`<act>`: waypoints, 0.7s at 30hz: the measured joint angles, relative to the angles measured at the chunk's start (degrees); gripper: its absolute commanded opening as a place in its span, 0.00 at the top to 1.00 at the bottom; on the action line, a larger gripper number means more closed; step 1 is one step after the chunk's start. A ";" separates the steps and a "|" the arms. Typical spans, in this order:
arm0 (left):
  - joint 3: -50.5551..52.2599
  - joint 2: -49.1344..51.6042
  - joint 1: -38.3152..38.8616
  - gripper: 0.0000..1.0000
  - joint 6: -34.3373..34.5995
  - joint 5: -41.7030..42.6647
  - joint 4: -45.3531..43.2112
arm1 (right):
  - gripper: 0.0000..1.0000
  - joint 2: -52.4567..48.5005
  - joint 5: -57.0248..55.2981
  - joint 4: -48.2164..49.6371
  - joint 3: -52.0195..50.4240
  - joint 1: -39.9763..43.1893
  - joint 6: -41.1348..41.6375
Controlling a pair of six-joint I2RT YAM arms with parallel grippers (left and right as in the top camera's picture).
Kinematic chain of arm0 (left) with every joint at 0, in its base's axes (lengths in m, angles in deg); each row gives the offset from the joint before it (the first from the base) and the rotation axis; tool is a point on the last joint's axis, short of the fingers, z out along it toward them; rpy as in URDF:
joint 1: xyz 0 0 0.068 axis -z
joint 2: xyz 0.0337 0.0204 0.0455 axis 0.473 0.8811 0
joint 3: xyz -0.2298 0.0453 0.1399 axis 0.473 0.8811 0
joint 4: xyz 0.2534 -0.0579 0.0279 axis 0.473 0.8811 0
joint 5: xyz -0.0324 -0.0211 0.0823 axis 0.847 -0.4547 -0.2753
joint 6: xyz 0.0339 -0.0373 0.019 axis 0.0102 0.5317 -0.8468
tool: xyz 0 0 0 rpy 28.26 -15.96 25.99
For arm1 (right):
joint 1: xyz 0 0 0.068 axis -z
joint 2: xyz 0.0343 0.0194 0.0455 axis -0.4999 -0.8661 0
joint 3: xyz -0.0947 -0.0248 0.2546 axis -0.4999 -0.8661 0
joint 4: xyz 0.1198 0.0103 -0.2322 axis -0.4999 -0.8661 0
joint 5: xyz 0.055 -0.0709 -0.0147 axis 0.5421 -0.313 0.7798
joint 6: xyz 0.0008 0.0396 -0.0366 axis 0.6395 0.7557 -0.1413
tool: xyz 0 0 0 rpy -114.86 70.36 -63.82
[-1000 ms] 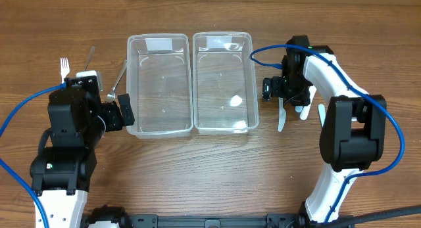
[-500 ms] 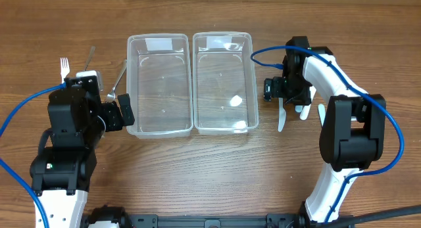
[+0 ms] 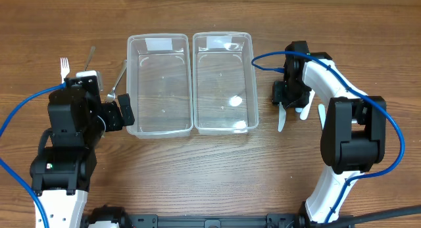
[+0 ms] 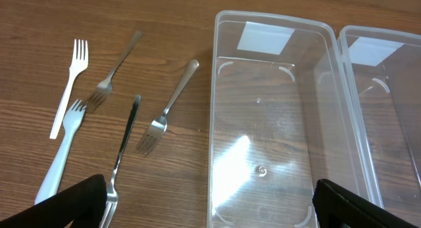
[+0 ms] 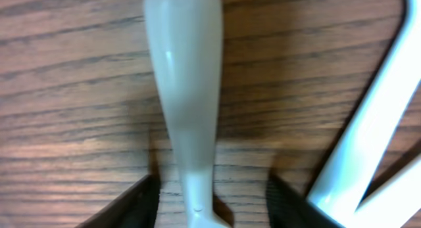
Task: Pack container
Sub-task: 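Move the right gripper over the white plastic spoon and grasp it, then carry the white spoon into the right container and release it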
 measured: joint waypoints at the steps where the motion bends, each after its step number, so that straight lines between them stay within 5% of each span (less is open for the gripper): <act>1: 0.00 0.00 0.00 0.00 0.00 0.02 0.00 | 0.76 0.00 -0.07 0.02 -0.02 0.04 0.00; 12: 0.00 0.00 0.00 0.00 0.00 0.02 0.00 | 0.96 0.02 0.26 0.20 -0.04 0.24 -0.11; 21: 0.00 0.00 0.00 0.00 0.00 0.02 -0.28 | 0.96 -0.07 1.38 -2.45 1.03 0.22 -0.09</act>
